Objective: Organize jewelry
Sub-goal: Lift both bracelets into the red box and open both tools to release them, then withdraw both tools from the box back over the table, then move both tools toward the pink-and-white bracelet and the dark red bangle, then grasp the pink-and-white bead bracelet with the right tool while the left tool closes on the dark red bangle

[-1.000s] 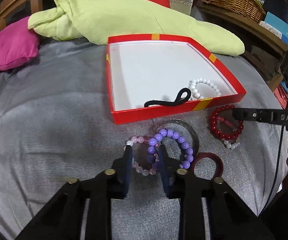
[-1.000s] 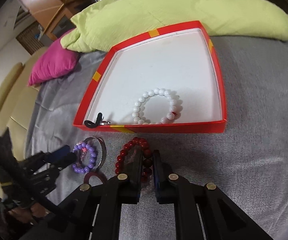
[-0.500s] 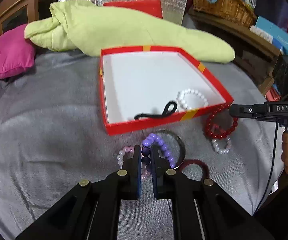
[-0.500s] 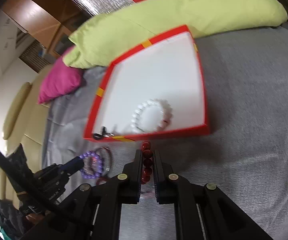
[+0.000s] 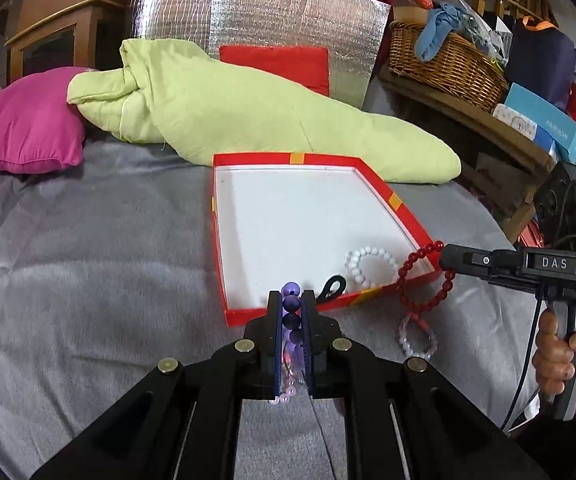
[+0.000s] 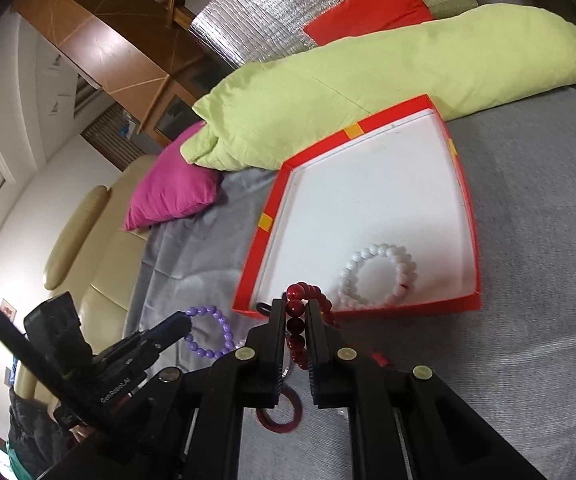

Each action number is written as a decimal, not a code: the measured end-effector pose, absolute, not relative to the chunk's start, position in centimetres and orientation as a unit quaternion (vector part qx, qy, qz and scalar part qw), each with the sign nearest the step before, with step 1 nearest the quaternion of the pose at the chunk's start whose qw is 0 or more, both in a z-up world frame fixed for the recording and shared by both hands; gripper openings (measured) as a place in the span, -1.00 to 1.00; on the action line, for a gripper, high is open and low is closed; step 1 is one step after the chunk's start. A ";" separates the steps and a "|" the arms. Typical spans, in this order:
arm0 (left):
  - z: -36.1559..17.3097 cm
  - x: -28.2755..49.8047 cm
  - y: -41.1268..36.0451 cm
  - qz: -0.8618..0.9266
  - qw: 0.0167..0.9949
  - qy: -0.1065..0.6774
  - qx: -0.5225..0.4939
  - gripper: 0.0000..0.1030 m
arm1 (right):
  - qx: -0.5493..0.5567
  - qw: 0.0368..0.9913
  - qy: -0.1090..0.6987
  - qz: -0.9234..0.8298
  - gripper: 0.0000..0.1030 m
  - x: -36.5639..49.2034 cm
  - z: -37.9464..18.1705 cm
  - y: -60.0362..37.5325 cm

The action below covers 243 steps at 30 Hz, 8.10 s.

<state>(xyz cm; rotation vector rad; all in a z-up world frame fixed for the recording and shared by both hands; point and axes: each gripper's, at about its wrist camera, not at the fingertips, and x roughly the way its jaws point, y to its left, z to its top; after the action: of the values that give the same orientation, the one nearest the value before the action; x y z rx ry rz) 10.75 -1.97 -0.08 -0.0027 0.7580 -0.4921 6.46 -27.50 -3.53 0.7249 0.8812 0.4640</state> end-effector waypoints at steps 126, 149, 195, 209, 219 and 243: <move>-1.2 9.6 -0.1 -0.083 0.927 0.354 0.097 0.42 | 0.250 0.848 0.440 0.154 -0.20 9.8 -2.5 -19.3; -4.0 3.8 -1.6 -0.109 0.900 0.406 0.112 0.43 | 0.225 0.825 0.499 0.143 -0.20 0.5 -4.3 -22.4; -5.6 6.3 -1.2 -0.111 0.874 0.472 0.042 0.43 | 0.244 0.811 0.526 0.083 -0.12 0.3 -7.6 -25.5; -6.2 5.5 -5.0 -0.173 0.857 0.483 0.048 0.43 | 0.180 0.841 0.506 0.064 0.03 2.2 -7.7 -23.5; -7.3 5.8 -6.6 -0.200 0.845 0.496 0.026 0.16 | 0.089 0.860 0.501 0.034 -0.73 1.9 -7.8 -22.4; -7.3 5.6 -7.1 -0.166 0.859 0.479 0.076 -0.61 | 0.116 0.853 0.509 0.030 -0.80 1.4 -8.0 -23.7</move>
<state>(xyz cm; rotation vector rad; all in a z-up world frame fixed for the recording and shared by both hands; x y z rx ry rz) 5.56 -7.09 -7.33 0.1606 1.0055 -0.3492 1.36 -23.67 -8.01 0.2436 1.0704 0.0628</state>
